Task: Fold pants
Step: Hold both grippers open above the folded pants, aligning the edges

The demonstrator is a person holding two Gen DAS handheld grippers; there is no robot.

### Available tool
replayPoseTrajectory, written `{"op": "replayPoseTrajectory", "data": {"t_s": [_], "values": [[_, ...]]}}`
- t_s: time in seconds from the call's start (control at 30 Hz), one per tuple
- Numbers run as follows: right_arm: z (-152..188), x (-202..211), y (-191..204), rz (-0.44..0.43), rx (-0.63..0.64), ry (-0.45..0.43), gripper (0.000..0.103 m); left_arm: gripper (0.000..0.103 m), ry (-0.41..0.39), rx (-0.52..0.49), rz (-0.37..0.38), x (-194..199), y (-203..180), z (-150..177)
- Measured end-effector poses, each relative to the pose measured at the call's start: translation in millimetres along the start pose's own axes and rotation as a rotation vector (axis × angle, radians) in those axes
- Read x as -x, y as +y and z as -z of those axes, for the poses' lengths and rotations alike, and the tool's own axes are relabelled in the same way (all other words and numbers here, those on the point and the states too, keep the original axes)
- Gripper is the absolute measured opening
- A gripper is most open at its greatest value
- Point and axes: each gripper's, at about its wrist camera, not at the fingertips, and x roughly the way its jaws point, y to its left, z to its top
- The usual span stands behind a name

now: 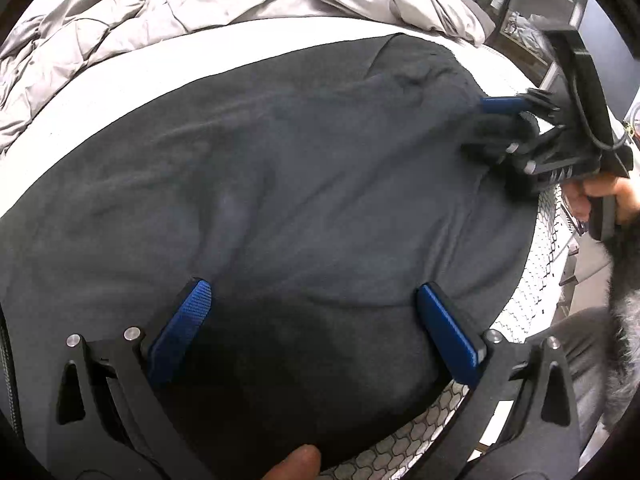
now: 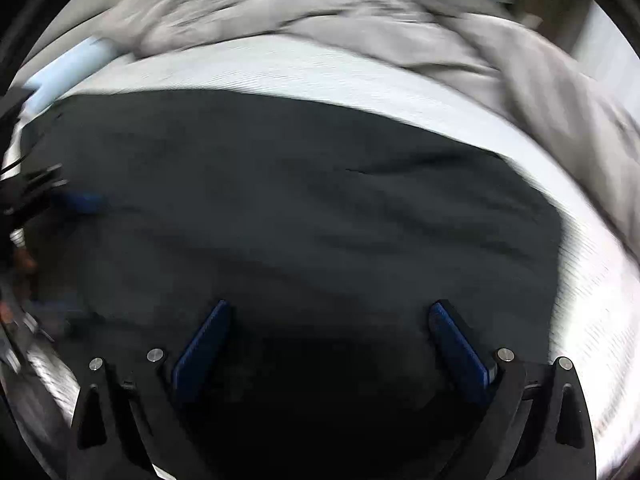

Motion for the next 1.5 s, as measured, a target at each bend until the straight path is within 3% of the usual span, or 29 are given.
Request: {"op": "replayPoseTrajectory", "data": {"t_s": [0.07,0.13,0.2,0.3,0.4,0.47,0.57,0.67,0.77,0.83,0.97,1.07,1.17,1.3,1.37,1.5], "values": [[15,7,-20,0.026,-0.077,0.004,0.099,0.103,-0.003,-0.004,-0.013,-2,0,0],[29,13,-41,0.145,-0.15,0.023,0.1,0.103,-0.006,0.006,-0.023,-8,7,-9],[36,18,-54,0.156,-0.227,0.024,0.1,0.103,-0.007,0.03,-0.032,-2,8,-10],[26,33,-40,0.182,-0.204,-0.043,0.1,0.102,-0.066,0.059,-0.046,20,12,-10],[6,51,7,0.061,-0.121,-0.151,0.1,0.102,-0.118,0.103,-0.116,47,31,2],[-7,49,36,-0.005,-0.092,-0.152,0.1,0.102,-0.114,0.146,-0.187,55,56,14],[-31,23,99,-0.113,-0.005,-0.083,0.1,0.102,-0.07,0.237,-0.274,50,93,37],[-43,8,150,-0.17,0.078,-0.039,0.1,0.103,-0.118,0.321,-0.299,53,120,65],[-42,-7,175,-0.145,0.155,0.017,0.101,0.103,-0.154,0.326,-0.334,69,127,82],[-41,-9,171,-0.15,0.166,0.024,0.101,0.103,-0.151,0.335,-0.395,78,135,92],[-30,-6,130,-0.082,0.102,0.077,0.102,0.102,-0.164,0.385,-0.365,96,154,105],[-30,2,113,-0.081,0.055,0.07,0.102,0.102,-0.176,0.358,-0.346,112,155,95],[-37,16,132,-0.106,0.045,-0.007,0.102,0.102,-0.179,0.315,-0.334,116,160,72],[-64,15,169,-0.172,0.042,-0.072,0.102,0.102,-0.031,0.335,-0.341,75,180,41],[-72,6,186,-0.174,0.058,-0.055,0.102,0.103,0.001,0.364,-0.32,60,190,47],[-78,-33,202,-0.101,0.164,0.055,0.102,0.103,-0.062,0.343,-0.331,71,192,64]]}}
